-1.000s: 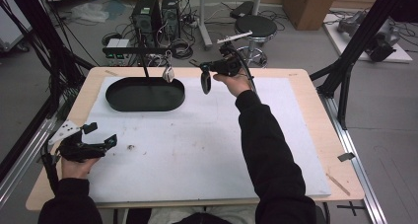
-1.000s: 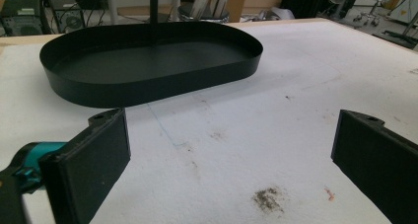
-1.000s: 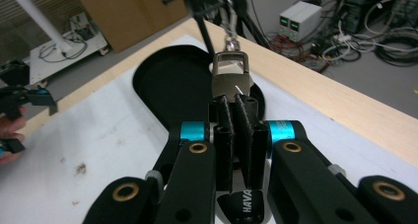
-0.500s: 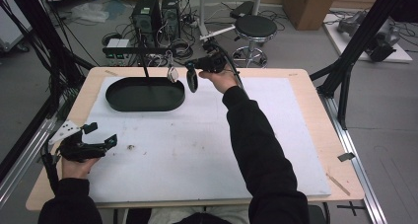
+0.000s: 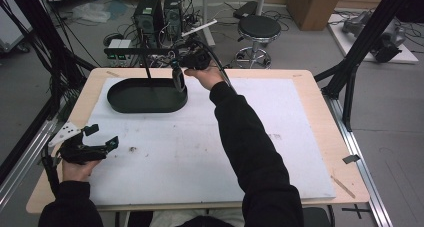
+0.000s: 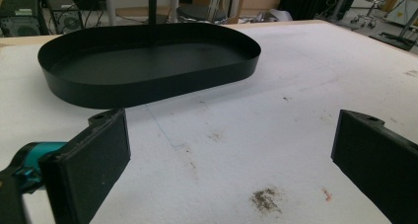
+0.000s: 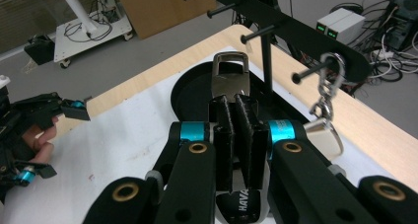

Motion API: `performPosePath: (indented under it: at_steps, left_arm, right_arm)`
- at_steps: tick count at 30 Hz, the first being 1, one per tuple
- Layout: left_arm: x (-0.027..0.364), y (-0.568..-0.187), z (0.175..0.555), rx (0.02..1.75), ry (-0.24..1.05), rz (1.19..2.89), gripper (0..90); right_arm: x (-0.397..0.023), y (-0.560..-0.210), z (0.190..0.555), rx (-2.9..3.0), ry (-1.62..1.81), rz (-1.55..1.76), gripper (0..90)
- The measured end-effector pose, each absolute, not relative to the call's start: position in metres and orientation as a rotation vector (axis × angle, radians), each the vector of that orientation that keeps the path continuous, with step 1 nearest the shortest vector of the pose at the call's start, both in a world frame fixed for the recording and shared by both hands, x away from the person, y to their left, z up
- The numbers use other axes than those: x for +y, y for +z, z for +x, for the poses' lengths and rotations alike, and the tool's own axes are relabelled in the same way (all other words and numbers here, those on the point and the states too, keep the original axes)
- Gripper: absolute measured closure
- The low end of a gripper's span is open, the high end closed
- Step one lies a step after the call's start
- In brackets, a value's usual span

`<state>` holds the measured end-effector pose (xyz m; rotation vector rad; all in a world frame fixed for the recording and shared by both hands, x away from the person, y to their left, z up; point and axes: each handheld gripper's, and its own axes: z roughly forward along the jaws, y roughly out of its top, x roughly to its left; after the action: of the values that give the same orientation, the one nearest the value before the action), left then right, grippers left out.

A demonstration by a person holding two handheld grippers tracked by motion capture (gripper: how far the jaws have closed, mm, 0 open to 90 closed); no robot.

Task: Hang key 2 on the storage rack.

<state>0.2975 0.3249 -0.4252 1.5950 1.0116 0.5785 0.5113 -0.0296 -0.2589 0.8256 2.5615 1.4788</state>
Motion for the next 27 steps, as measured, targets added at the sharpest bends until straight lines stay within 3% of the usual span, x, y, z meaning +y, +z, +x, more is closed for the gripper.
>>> performPosePath:
  at_steps: [16,27]
  left_arm:
    - [0.328,-0.425,0.297,1.013,0.576,1.580,1.9]
    - [0.330,-0.425,0.296,1.020,0.574,1.577,1.9]
  right_arm:
    - [0.014,-0.259,0.522,2.585,1.493,0.779,86.2]
    - [0.020,-0.270,0.538,2.556,1.478,0.865,86.2]
